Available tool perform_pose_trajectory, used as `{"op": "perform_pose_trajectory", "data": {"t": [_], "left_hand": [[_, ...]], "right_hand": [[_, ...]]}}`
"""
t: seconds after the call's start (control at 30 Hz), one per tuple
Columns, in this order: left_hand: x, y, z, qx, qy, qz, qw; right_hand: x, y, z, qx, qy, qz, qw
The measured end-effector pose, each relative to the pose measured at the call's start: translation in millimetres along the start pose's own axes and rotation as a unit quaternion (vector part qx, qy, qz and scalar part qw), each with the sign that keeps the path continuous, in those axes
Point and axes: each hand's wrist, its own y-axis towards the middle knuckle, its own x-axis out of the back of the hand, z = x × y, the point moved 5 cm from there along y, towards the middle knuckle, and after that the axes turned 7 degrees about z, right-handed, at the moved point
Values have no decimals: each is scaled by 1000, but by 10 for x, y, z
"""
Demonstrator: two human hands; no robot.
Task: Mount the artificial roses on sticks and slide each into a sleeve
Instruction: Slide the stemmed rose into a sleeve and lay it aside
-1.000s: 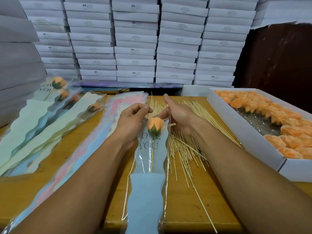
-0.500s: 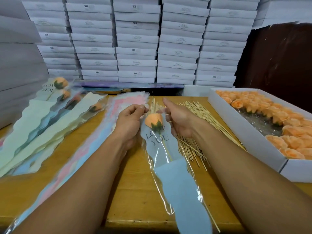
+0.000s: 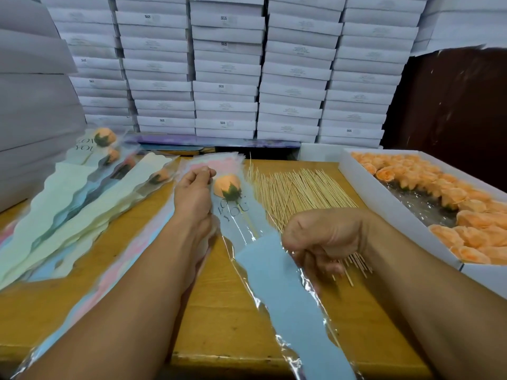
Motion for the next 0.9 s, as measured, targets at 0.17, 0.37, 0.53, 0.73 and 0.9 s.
{"op": "perform_pose_trajectory", "data": {"t": [0.17,0.37,0.53,0.73,0.9], "left_hand": [[55,40,-17,-8,-3,-18,1000],[154,98,-2,6,-26,-61,998],[306,134,-36,-14,-33,-126,991],[123,40,68,69,-127,-60,988],[-184,-146,134,121,-14,151,981]], "right_hand": [[-155,157,-2,-27,-57,13,998],[-214,189,-37,-30,-59,19,998],[-251,222,-51,-48,-117,16,992],[-106,180,-15,29,-80,-20,996],[57,138,-22,113,17,-79,990]]}}
